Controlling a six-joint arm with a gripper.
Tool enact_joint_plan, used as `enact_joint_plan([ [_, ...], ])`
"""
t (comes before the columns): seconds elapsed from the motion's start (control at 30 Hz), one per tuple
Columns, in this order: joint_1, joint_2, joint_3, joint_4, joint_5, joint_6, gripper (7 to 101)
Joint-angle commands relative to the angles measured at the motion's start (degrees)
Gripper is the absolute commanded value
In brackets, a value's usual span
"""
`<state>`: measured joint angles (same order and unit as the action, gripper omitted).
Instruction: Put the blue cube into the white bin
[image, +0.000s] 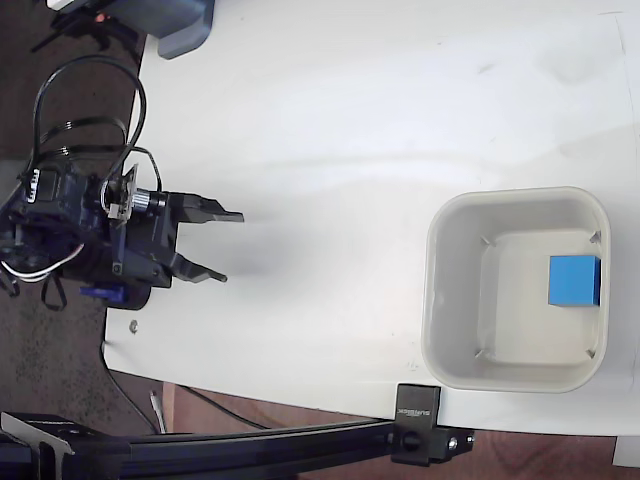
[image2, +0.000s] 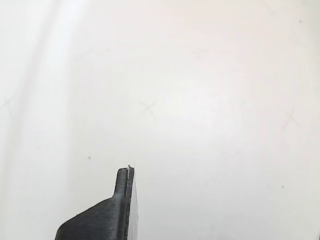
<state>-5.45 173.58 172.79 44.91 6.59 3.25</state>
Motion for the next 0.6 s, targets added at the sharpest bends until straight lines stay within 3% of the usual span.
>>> enact_joint_plan([
  [0.03,0.53,1.32,-1.41,-0.35,-0.97,0.0,100.3],
  [0.6,1.14,1.32,-1.41,-0.35,-0.7,0.35,100.3],
])
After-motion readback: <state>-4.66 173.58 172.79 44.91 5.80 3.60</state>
